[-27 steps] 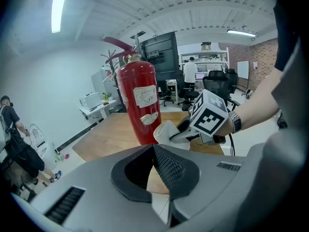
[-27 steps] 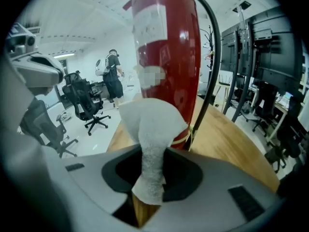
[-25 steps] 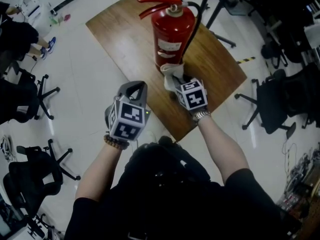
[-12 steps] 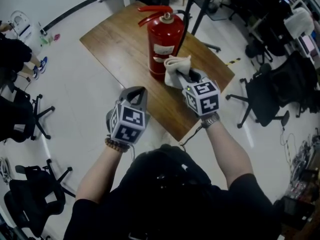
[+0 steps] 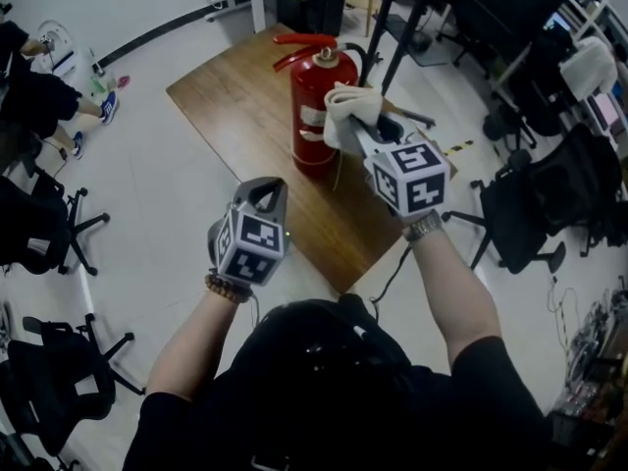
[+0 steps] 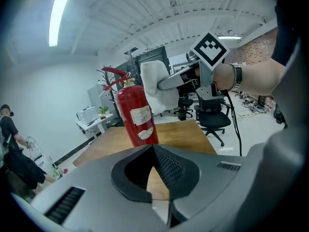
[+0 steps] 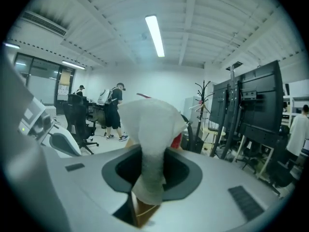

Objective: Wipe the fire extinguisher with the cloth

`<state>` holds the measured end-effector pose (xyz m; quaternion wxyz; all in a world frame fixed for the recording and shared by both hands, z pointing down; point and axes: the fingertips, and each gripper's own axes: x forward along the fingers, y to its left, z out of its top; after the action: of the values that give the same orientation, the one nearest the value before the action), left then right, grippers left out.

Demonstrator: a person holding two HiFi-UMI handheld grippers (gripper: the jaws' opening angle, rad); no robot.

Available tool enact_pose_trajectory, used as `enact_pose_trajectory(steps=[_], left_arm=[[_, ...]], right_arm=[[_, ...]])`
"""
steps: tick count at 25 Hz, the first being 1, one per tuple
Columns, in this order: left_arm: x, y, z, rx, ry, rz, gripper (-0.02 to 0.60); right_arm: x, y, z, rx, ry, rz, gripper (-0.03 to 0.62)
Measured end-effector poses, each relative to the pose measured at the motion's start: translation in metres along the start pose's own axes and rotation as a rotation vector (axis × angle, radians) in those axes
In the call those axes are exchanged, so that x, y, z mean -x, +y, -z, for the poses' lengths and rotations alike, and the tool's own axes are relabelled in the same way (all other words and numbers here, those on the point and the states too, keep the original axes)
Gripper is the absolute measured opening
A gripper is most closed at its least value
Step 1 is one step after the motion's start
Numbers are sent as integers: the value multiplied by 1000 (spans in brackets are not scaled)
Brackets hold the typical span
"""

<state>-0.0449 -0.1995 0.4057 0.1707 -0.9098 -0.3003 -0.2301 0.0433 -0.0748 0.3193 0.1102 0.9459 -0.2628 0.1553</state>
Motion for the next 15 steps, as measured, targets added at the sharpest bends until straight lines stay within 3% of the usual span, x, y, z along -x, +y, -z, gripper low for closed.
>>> enact_pose_trajectory(steps=[15], left_arm=[[-33,-4,-27,129,54,-201,0]], right_arm=[[-37,-38,-67,89,-90,-232,116]])
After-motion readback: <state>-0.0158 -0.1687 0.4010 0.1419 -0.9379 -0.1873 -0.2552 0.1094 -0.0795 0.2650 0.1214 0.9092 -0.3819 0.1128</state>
